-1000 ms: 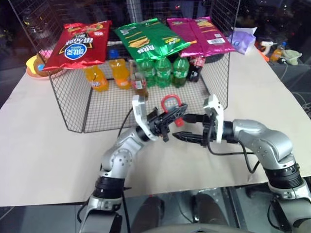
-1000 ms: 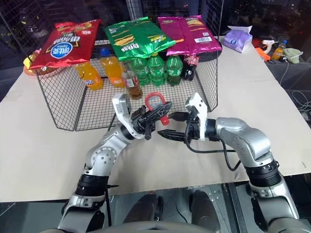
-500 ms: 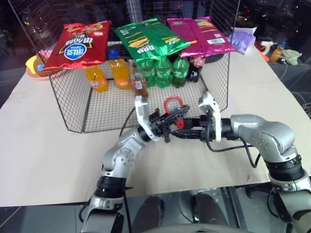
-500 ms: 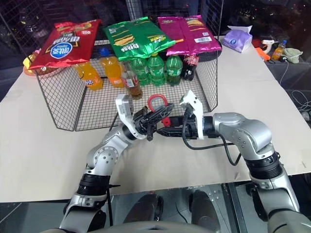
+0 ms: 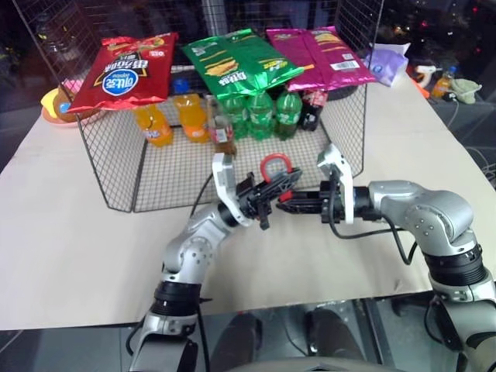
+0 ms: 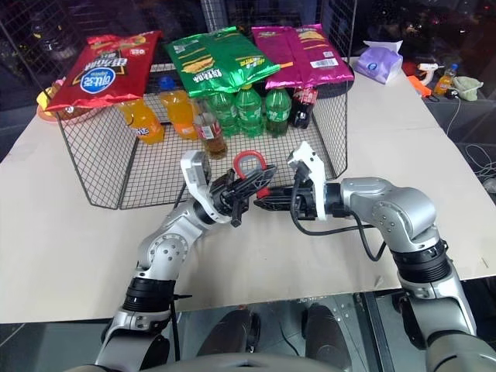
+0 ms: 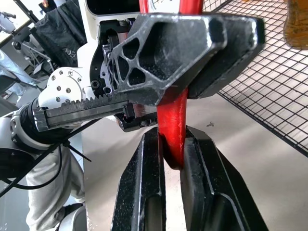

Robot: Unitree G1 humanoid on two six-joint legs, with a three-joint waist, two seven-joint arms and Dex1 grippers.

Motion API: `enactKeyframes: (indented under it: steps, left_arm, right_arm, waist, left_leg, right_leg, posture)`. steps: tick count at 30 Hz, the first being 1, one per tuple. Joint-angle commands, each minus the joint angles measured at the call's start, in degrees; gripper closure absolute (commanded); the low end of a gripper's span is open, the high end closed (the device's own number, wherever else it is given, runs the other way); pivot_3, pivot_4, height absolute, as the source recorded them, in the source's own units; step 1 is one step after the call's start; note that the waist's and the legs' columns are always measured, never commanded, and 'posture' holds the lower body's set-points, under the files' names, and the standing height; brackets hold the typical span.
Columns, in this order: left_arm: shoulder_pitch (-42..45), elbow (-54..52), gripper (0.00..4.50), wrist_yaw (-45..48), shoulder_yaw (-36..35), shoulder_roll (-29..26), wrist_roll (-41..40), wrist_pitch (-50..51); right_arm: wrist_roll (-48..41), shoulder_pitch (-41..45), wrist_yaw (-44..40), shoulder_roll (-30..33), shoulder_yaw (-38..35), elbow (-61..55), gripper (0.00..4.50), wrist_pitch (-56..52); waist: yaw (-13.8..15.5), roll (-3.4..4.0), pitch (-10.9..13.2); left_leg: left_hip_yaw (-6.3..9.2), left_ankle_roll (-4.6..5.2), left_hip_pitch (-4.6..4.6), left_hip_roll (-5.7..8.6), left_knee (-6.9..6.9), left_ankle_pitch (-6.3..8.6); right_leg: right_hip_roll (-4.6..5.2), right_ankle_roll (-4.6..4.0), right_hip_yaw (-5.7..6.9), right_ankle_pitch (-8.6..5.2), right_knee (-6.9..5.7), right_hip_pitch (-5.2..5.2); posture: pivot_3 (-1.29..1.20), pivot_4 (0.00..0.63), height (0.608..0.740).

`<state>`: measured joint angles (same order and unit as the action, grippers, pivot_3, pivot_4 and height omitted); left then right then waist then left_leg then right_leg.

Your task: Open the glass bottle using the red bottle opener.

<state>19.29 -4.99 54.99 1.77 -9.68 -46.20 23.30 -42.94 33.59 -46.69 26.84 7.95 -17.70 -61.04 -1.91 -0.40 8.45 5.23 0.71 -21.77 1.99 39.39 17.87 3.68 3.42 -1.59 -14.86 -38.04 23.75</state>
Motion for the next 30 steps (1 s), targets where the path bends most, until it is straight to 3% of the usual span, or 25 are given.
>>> enactKeyframes:
  steps: [1,3,10,11,20,25,30]
  left_arm:
    - [0.45,0.27,4.11,-1.78,0.22,0.76,2.32,-1.19]
    - [0.36,0.15,3.47,-1.38,0.32,0.7,2.42,-0.79]
    - [-0.49,-1.46,0.23,-1.68,-0.24,0.34,2.32,-0.3]
    - [-0.66,-1.83,0.03,-1.9,-0.5,0.19,2.28,-0.31]
    - [-4.53,-7.74,0.03,-9.21,-5.52,-1.51,4.63,-3.64]
    - [-7.93,-10.79,0.03,-20.11,-8.97,-1.84,14.8,-11.23]
    - [-4.78,-4.56,0.03,-33.86,-8.57,-2.66,32.62,-20.15]
  right_arm:
    - [-0.29,0.78,-0.02,-0.75,0.82,-1.51,4.5,0.87]
    - [-0.34,0.73,-0.05,-0.9,0.62,-1.4,4.5,0.88]
    - [0.37,-0.19,0.57,-0.59,-1.07,-0.29,4.5,1.79]
    - [0.57,-0.37,0.76,-0.44,-1.44,-0.05,4.5,2.05]
    - [4.09,-5.51,4.43,3.45,-8.25,2.95,4.5,6.6]
    - [6.4,-7.76,6.26,4.58,-10.65,3.63,4.5,9.81]
    - [7.77,-7.61,7.54,2.83,-10.56,4.72,4.5,12.63]
  waist:
    - [0.0,0.0,0.0]
    - [0.0,0.0,0.0]
    - [0.01,0.0,0.0]
    - [0.01,0.0,0.0]
    - [0.35,0.0,0.0]
    - [0.54,0.0,0.0]
    - [1.37,0.0,0.0]
  left_leg:
    - [0.0,0.0,0.0,0.0,0.0,0.0]
    - [0.0,0.0,0.0,0.0,0.0,0.0]
    - [0.01,0.0,0.0,0.0,-0.01,0.0]
    - [0.01,0.0,0.0,0.0,-0.01,0.0]
    - [0.0,0.0,-0.01,-0.01,-0.04,0.0]
    - [-0.04,0.0,0.01,-0.03,-0.09,0.0]
    - [-0.08,0.0,0.02,-0.03,-0.09,0.0]
  right_leg:
    - [0.0,0.0,0.0,0.0,0.0,0.0]
    - [0.0,0.0,0.0,0.0,0.0,0.0]
    - [0.0,0.0,0.0,0.0,0.01,0.0]
    - [0.0,0.0,0.0,0.0,0.01,0.0]
    - [0.01,0.0,-0.01,0.0,0.03,0.01]
    - [0.01,0.0,-0.05,0.0,0.05,0.02]
    - [-0.02,0.0,-0.05,0.0,0.04,0.01]
  posture:
    - [0.0,0.15,0.74]
    - [0.0,0.15,0.74]
    - [0.0,0.15,0.74]
    - [0.0,0.15,0.74]
    - [0.0,0.15,0.74]
    - [0.0,0.15,0.74]
    - [0.0,0.15,0.74]
